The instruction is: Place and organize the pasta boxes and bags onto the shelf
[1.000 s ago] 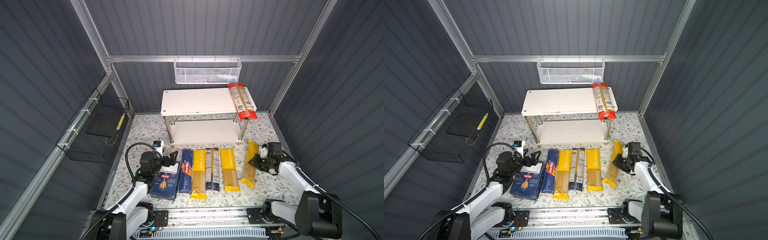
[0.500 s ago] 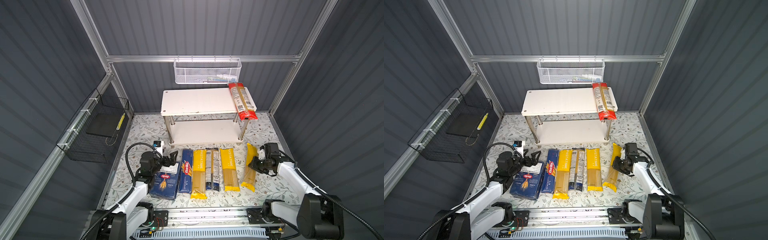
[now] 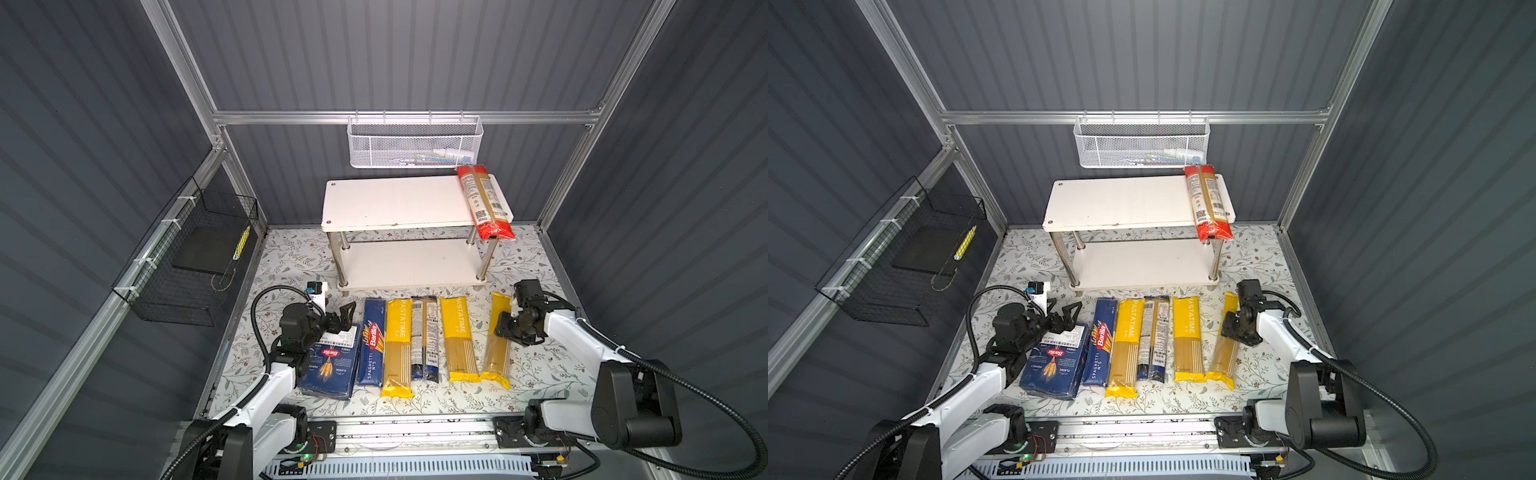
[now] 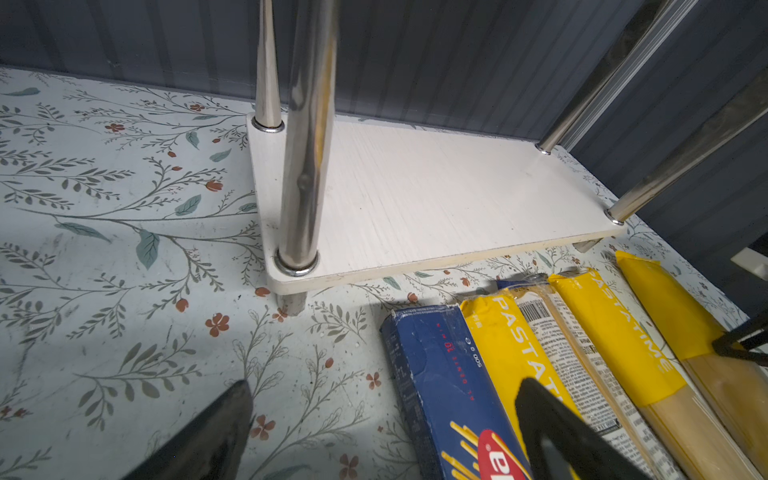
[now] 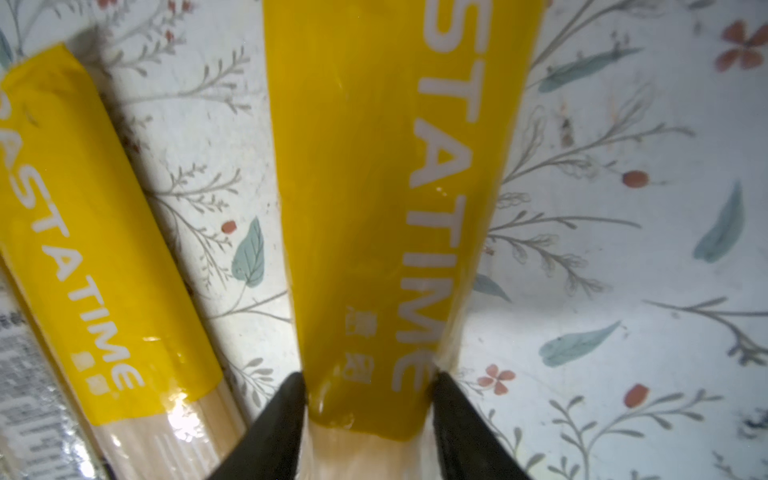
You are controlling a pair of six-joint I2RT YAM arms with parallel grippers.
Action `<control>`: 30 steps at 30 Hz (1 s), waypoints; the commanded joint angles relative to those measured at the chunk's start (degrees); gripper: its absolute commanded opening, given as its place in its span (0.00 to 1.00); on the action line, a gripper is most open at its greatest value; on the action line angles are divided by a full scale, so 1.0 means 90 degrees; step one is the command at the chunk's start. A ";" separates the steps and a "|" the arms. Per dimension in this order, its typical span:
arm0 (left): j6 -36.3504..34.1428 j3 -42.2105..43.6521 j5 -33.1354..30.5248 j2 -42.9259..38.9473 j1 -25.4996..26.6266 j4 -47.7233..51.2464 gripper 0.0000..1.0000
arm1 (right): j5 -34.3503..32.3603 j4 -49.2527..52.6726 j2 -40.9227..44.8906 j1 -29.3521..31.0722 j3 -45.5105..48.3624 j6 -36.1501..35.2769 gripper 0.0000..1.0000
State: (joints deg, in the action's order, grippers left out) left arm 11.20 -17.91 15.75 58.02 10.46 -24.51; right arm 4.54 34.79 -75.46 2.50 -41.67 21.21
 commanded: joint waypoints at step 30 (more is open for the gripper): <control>-0.0053 -0.0012 0.0140 -0.0001 0.0029 -0.0043 1.00 | -0.0693 0.0147 -0.0662 0.0356 -0.0041 0.0923 0.99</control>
State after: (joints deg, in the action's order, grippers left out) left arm 11.20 -17.91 15.77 58.02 10.48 -24.49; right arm 0.75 33.80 -79.26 5.19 -40.03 27.86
